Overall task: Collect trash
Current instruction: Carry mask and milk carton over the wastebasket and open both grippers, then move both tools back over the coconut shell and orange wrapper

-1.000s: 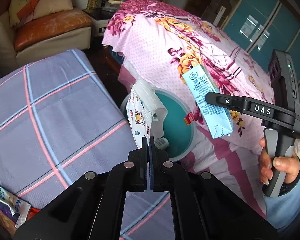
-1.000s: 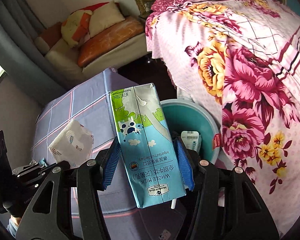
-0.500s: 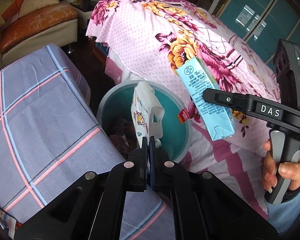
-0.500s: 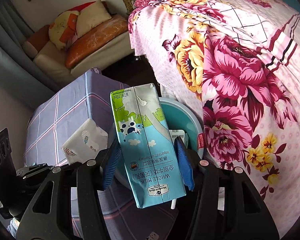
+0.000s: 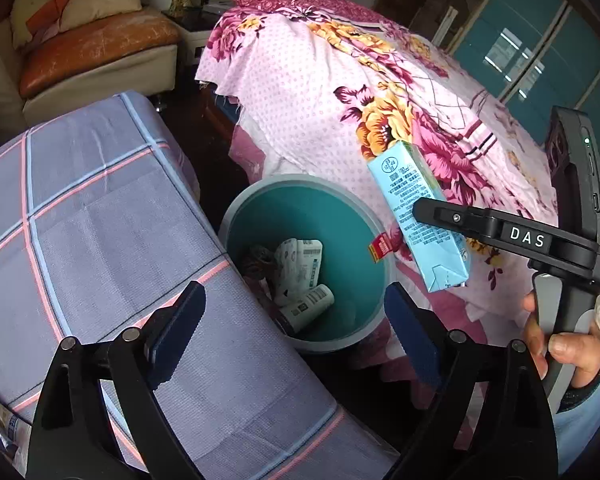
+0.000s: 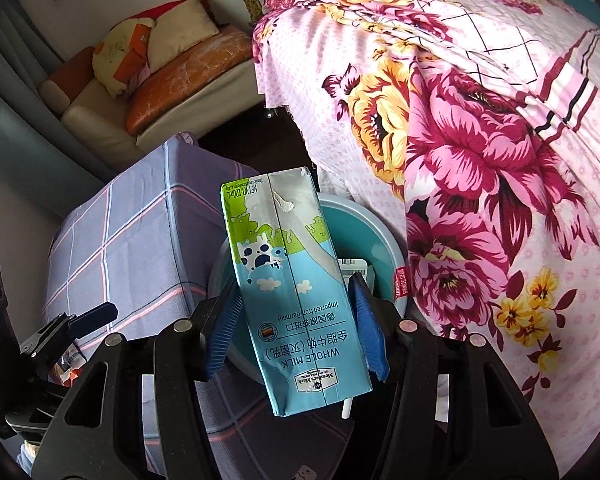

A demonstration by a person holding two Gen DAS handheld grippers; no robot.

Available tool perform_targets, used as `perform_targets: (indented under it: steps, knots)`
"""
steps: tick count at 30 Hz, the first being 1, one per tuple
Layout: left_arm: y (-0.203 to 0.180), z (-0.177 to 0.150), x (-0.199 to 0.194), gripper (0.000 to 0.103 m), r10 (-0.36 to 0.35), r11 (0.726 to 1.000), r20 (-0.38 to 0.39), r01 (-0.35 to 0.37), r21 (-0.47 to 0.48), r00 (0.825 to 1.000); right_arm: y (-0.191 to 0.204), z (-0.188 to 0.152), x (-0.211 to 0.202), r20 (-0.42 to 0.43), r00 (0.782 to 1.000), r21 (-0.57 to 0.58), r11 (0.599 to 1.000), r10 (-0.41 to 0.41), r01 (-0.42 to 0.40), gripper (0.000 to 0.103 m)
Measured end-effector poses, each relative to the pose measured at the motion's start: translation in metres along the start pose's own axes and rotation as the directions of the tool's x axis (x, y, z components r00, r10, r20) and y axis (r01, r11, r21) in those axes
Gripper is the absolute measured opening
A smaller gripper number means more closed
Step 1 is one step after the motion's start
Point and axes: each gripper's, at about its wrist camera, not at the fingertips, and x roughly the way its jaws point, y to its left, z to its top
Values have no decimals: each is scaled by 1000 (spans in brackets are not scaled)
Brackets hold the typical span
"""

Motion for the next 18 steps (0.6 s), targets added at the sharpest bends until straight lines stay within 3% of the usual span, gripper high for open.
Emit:
perform_targets:
  steps: [11,18]
  knots:
    - [31,-19,-11,95,26,998,-11,-27,-56,1000,12,-3,20,-53,999,-4,1000,-10,10,55]
    - [48,-28,-18,95,19,995,-12,-20,-100,1000,27,-8,17,-55,998,-24,999,-31,29,75]
